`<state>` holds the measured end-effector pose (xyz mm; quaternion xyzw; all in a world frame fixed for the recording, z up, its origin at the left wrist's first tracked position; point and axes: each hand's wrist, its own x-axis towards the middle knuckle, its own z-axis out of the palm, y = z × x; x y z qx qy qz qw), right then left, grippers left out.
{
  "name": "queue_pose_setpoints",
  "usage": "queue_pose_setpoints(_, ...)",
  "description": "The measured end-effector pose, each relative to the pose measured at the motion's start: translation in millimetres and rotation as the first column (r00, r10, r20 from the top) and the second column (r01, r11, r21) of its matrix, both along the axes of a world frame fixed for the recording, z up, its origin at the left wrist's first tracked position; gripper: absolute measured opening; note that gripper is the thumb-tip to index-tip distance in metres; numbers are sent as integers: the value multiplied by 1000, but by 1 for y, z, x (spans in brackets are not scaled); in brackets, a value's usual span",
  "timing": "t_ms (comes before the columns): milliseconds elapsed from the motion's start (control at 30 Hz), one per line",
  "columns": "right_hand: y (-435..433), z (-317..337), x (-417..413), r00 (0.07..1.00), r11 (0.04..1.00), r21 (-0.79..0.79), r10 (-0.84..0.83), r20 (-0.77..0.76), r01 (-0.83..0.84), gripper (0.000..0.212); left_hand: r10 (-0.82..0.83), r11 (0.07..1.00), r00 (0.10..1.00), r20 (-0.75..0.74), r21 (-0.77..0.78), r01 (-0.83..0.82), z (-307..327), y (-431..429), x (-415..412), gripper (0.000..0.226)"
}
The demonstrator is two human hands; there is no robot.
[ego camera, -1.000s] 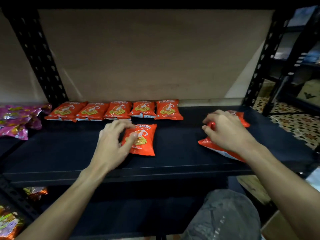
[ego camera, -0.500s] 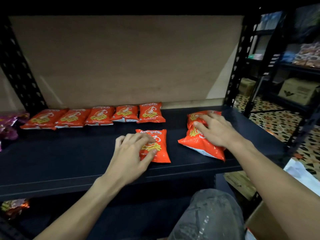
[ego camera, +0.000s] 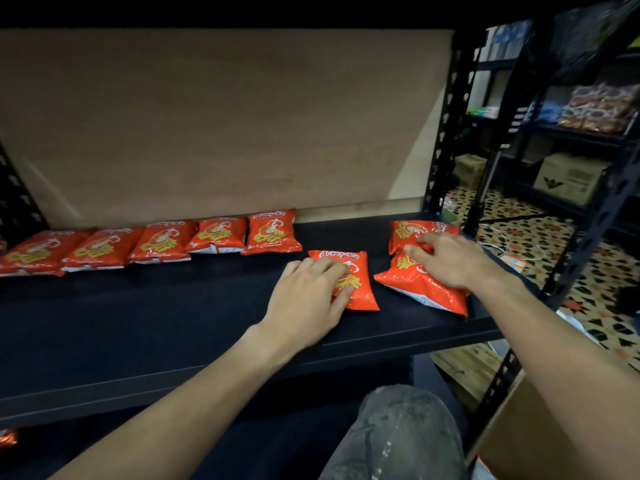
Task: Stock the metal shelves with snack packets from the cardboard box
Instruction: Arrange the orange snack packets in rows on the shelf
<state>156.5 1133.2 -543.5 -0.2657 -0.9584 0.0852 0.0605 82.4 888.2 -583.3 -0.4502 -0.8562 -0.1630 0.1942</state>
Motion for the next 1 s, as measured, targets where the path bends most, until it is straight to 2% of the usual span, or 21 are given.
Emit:
queue_pose_setpoints(133,12,3,2,999,999,41,-12,-32,13,58,6,998,998,-66,-59,-10,1,27,-15,42)
queue_pose_setpoints(300,16,4,1,998,997,70,-14,-55,18,55,50,993,998,-46,-104,-54,0,54,-40,43)
queue_pose_setpoints(567,14,13,-13,1000,999,-36,8,-10,-8,57,166,985,985,-56,-49,-168,-2,66,-71,46)
queue_pose_setpoints(767,14,31,-40,995,997,-75,20,-94,-27,50,187,982,980,-69,-20,-189,-10,70,-79,51)
queue_pose_setpoints(867,9,29,-56,995,999,29,-29,-90,32,51,175,984,981,-82,-1,-176,-8,71,-80,47)
queue_pose_setpoints(933,8,24,-64,995,984,147,-96,-14,97,54,175,984,981,-87,-24,-177,-7,70,-82,43)
queue_pose_setpoints(1000,8,22,-71,987,978,159,-148,61,137,59,179,983,981,-77,-39,-182,-6,68,-85,42)
